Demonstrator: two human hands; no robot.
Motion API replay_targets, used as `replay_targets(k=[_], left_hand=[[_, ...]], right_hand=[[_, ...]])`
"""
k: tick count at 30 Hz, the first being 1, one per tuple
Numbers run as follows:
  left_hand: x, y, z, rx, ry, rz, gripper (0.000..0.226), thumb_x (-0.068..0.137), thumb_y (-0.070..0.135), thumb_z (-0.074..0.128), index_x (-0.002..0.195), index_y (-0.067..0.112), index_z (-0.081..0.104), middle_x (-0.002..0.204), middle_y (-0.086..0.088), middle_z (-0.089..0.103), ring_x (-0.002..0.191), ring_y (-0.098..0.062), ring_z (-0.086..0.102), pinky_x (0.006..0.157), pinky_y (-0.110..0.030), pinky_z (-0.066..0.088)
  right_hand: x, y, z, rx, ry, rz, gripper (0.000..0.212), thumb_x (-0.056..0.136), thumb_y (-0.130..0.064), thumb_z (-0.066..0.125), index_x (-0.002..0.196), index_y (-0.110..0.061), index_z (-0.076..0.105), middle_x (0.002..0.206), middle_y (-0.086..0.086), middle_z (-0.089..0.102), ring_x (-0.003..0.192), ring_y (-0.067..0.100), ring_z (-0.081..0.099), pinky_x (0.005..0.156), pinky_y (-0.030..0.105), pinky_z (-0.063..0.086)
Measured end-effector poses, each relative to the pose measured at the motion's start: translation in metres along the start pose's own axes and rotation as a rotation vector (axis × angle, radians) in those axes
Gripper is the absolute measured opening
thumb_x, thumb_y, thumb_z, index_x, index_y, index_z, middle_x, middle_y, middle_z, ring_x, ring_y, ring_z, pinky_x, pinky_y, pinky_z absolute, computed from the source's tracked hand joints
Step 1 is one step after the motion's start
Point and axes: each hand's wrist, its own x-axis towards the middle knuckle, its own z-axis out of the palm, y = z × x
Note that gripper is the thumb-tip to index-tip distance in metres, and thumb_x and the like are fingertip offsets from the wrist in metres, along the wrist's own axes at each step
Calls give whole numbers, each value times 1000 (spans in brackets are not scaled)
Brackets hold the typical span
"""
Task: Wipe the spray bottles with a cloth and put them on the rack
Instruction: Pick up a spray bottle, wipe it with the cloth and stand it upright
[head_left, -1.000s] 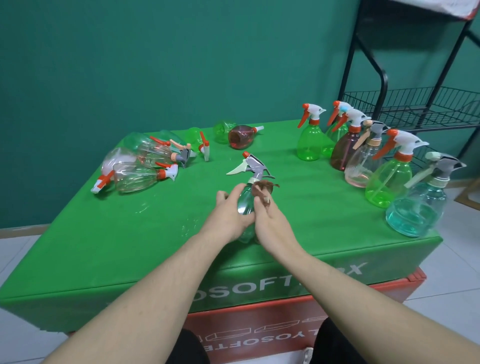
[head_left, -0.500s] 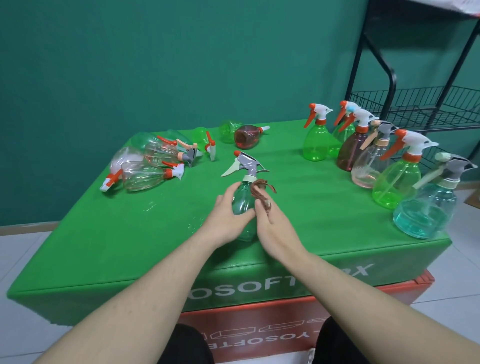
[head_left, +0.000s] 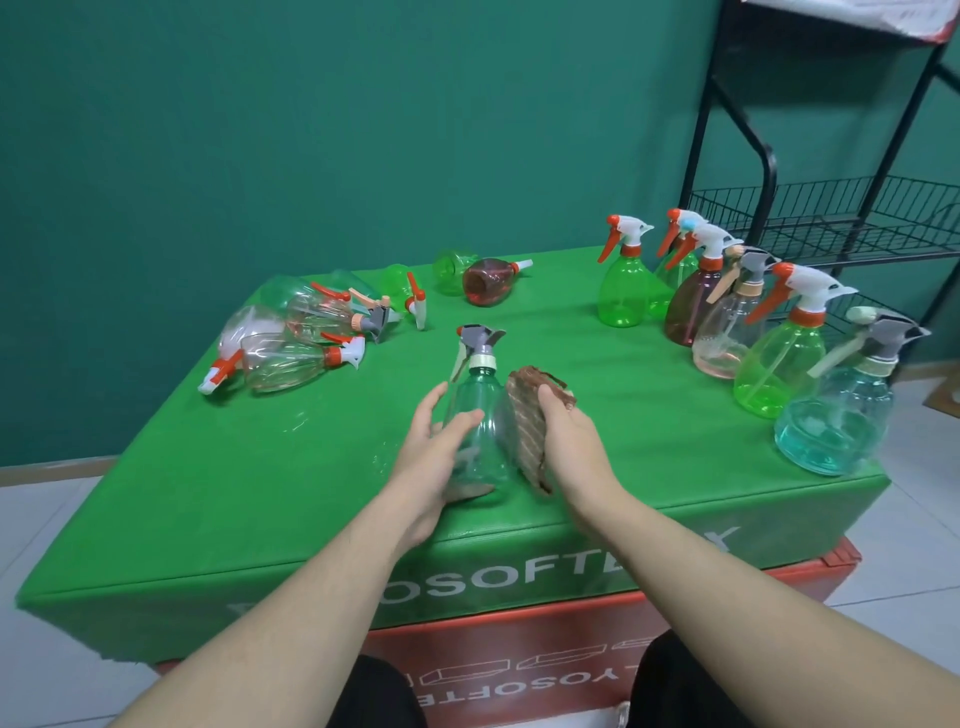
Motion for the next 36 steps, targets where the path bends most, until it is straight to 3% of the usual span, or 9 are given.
replay_targets(k=[3,5,10,13,16,20,26,31,36], left_hand=[[0,-5,2,-81,-6,-39,55,99,26,65,145,47,45,132,0,54,116,-38,62,78,-58,62],[2,-7,4,-94,-18,-43,48,102,27,60,144,47,47,135,-4,55,114,-39,65,78,-61,61],[10,-12,5,-22,-18,14,36,108,31,44,142,44,49,131,-5,64,104,-33,73,72,-53,63],[15,-17,3,55,41,87,33,107,30,43,136,44,52,125,0,66,98,-19,74,64,-35,61],[17,-21,5,90,58,144,28,108,37,47,134,40,54,124,15,63,87,6,71,62,-15,54],[20,-26,5,92,52,203,30,108,47,42,134,38,53,125,27,55,103,22,50,74,-4,44],[24,-32,3,116,85,229,23,109,43,42,129,45,53,117,36,57,111,17,53,82,-9,40],[28,-35,0,158,106,230,45,112,43,32,153,29,44,152,16,43,137,-2,39,113,-24,28],[32,-42,-5,143,127,153,92,78,96,33,150,40,49,157,11,47,143,-10,44,124,-46,30]], right_hand=[[3,-10,1,20,-10,-64,32,107,-44,40,95,-31,67,101,-12,69,104,12,64,83,26,43],[4,-14,3,-5,-56,-135,26,107,-41,43,110,-34,68,110,-17,66,108,6,59,81,18,40],[7,-7,14,-309,-176,-384,42,107,-33,45,149,-29,48,150,-24,37,139,-7,29,116,15,18],[11,1,18,-467,-170,-441,53,106,-34,48,156,-23,36,161,-9,33,147,3,26,124,26,16],[12,1,21,-509,-126,-448,54,106,-36,45,157,-20,35,157,-5,31,143,10,27,117,19,13],[15,-2,30,-506,-150,-445,57,108,-39,41,160,-20,28,166,-7,18,151,8,17,118,18,6],[20,-1,36,-482,-144,-429,54,108,-40,37,159,-24,30,169,-8,13,154,4,11,121,20,4],[13,11,34,-410,-114,-510,40,108,-28,40,145,-22,52,160,-10,35,147,-1,27,122,19,14],[4,27,28,-459,-109,-659,42,105,-26,39,143,-19,54,157,-5,39,148,4,26,123,21,14]])
